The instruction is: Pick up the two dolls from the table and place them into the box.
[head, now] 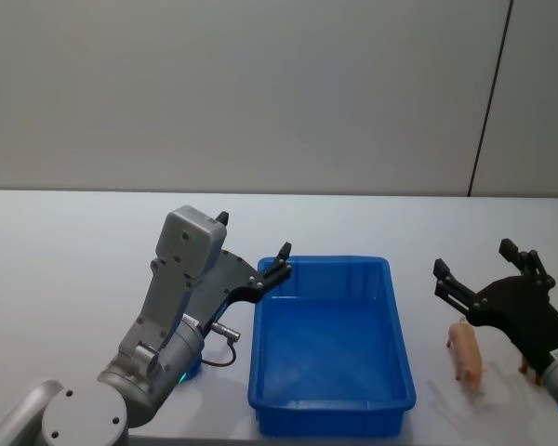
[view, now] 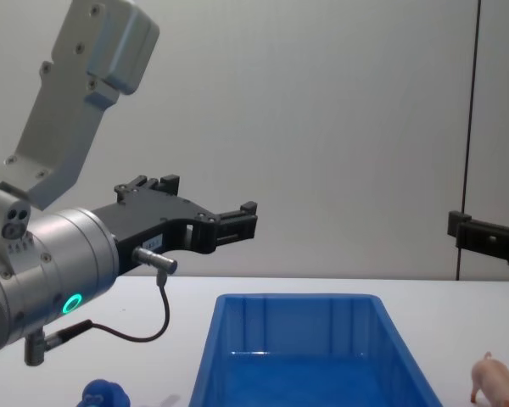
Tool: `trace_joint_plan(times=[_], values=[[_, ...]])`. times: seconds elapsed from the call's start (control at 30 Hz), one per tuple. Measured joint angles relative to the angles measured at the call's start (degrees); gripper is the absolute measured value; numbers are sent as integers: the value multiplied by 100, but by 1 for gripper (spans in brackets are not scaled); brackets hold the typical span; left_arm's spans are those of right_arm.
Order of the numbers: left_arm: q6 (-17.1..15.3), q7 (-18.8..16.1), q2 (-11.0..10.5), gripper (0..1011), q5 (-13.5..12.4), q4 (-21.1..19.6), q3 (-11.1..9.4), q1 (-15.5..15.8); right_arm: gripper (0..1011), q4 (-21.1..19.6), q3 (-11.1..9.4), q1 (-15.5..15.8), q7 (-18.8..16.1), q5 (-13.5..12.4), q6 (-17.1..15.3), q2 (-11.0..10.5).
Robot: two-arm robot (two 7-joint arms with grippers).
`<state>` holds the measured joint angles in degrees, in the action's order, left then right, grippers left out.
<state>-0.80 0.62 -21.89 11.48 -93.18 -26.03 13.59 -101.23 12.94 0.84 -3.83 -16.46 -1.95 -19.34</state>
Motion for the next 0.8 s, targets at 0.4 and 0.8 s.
trace_joint_plan(times=[0.4,0.8], values=[[0,0,0,1001,0,0,0,0,1001,0,0,0,0,0,0,0],[0,0,0,1001,0,0,0,0,1001,0,0,0,0,0,0,0]])
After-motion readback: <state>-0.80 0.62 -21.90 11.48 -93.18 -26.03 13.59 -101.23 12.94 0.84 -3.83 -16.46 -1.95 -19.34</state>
